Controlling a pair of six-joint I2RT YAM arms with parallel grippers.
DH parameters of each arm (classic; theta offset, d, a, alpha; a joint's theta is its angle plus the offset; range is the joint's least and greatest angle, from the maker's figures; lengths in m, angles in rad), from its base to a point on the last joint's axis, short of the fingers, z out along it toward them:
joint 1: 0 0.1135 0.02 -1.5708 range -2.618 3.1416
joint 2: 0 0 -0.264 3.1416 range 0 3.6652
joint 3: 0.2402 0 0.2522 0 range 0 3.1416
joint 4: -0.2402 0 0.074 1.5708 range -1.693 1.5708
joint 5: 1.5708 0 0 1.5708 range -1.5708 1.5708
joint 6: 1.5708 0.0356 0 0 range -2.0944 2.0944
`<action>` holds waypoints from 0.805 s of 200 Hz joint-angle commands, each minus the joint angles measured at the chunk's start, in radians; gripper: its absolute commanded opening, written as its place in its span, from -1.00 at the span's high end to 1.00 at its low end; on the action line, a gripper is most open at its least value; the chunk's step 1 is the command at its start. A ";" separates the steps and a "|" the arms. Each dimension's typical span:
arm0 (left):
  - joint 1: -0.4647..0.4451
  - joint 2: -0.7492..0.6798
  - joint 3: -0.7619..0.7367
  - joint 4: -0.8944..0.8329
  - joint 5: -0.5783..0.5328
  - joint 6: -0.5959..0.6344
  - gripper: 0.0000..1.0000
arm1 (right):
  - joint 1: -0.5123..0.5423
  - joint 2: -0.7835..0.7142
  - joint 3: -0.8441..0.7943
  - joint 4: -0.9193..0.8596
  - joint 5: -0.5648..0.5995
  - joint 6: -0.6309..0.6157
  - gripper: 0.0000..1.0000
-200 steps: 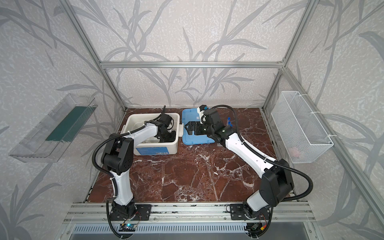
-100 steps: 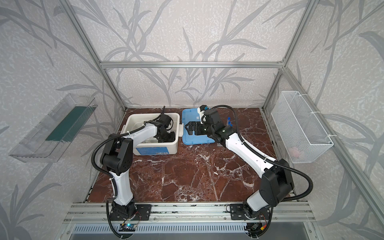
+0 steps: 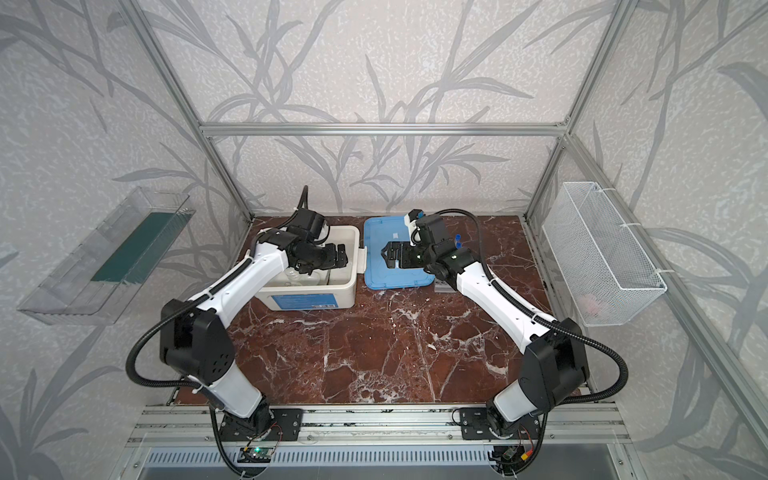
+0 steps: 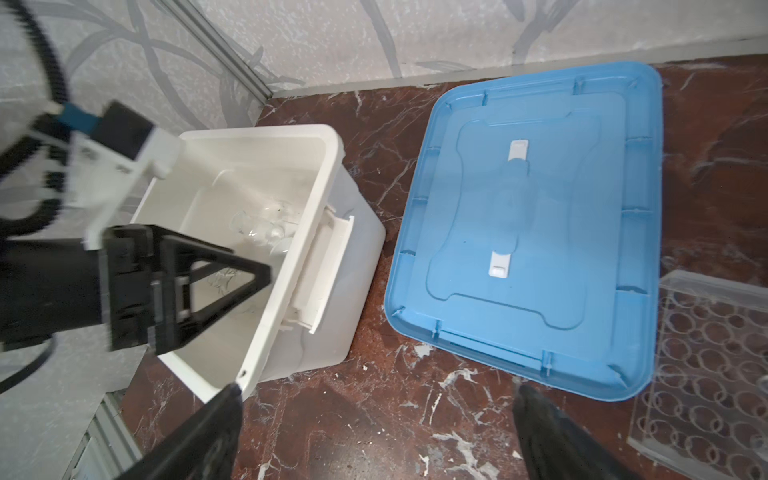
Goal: Organize the chemistry lab equipment
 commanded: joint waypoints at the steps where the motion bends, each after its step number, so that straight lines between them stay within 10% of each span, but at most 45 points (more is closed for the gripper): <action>1: 0.002 -0.113 0.004 -0.027 0.012 -0.042 -0.98 | -0.039 0.002 0.056 -0.055 0.026 -0.069 -0.98; 51: -0.047 -0.354 -0.227 0.248 0.202 -0.196 -0.98 | -0.075 0.167 0.184 -0.152 0.148 -0.189 -1.00; 161: -0.328 -0.364 -0.281 0.333 -0.045 -0.270 -0.86 | -0.113 0.606 0.586 -0.349 0.294 -0.246 -0.95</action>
